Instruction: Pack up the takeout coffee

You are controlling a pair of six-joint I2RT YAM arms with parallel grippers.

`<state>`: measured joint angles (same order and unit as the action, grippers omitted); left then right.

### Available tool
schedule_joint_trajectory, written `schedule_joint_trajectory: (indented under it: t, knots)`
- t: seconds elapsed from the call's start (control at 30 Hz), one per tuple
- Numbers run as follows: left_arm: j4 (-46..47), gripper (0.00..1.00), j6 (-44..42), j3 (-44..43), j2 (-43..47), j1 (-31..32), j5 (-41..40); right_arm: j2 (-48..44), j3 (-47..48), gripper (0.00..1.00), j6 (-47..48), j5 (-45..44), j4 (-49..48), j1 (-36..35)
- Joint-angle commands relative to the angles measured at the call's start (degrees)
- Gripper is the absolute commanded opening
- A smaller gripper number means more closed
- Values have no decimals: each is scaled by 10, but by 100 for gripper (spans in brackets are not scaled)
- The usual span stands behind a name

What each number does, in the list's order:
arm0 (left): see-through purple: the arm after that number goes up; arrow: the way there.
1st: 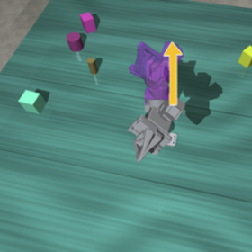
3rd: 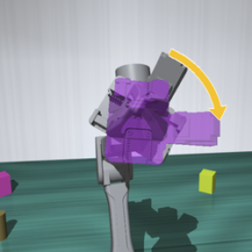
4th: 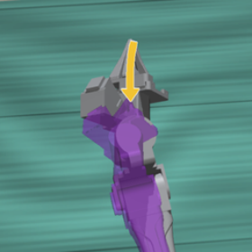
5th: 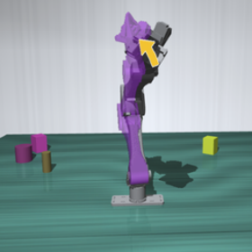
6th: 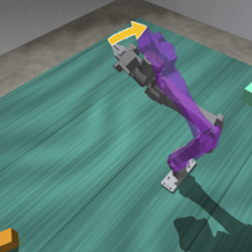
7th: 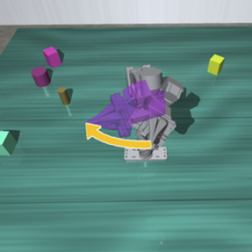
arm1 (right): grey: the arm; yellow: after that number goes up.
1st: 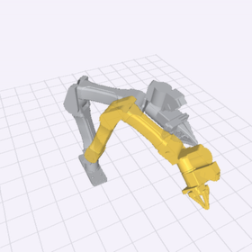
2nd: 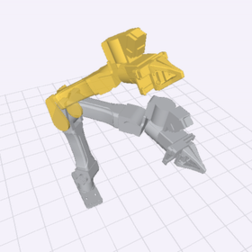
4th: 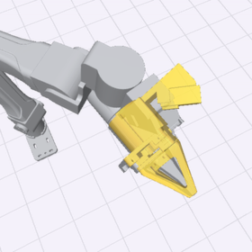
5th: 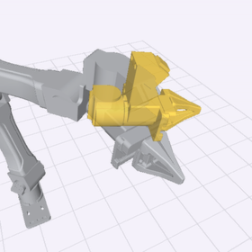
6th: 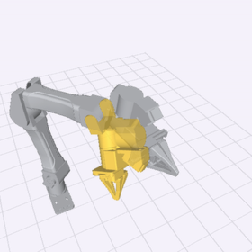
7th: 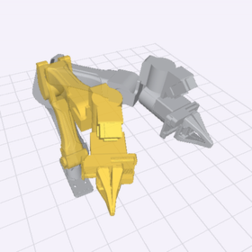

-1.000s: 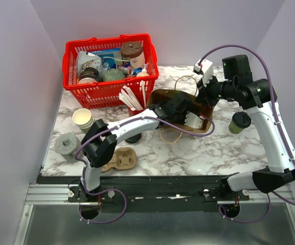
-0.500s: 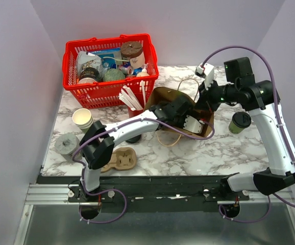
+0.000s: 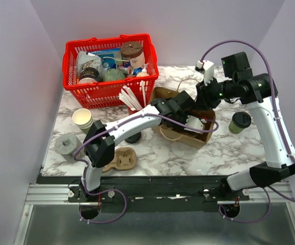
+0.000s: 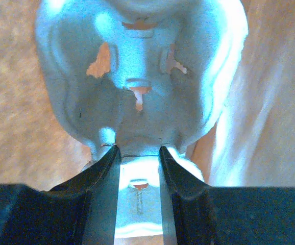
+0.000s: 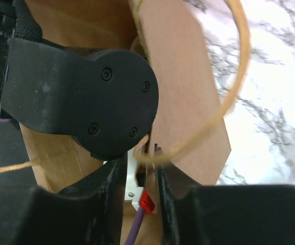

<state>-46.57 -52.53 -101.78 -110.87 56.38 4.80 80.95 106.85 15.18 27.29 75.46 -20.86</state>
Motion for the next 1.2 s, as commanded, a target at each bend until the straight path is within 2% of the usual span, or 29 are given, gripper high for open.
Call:
schedule_joint_trajectory:
  t: [0.0, 0.13, 0.3, 0.4, 0.43, 0.47, 0.63, 0.8, 0.9, 1.0, 1.07, 1.1, 1.17]
  knots:
    - [-24, 0, -22, -27, -32, -10, 36, 40, 85, 42, -9, -13, 21, 6]
    - [-37, 0, -47, -34, -44, -11, 35, 57, 100, 42, -9, -7, 21, 18]
    - [19, 4, -49, -24, -51, -11, -5, 65, 93, 40, -9, -34, 6, 28]
    - [63, 14, -35, -18, -53, -12, -27, 69, 99, 40, -10, -37, 3, 35]
    - [69, 22, -34, -19, -54, -12, -28, 70, 101, 40, -11, -35, 1, 38]
    - [81, 26, -31, -18, -54, -13, -30, 71, 103, 40, -11, -34, 2, 39]
    - [82, 46, -44, -13, -51, -13, -11, 76, 107, 39, -11, -32, 2, 45]
    - [73, 59, -57, -18, -46, -14, 7, 78, 105, 39, -13, -29, 0, 52]
    - [72, 71, -45, -33, -46, -15, 14, 75, 100, 39, -16, -39, -12, 55]
    - [71, 72, -34, -46, -38, -16, 27, 83, 106, 39, -14, -47, -12, 56]
    - [73, 87, -26, -54, -34, -16, 42, 90, 113, 39, -17, -50, -14, 63]
    - [73, 99, -21, -59, -29, -16, 48, 92, 115, 39, -20, -50, -14, 66]
    - [75, 99, -6, -68, -20, -16, 60, 102, 125, 39, -24, -47, -15, 77]
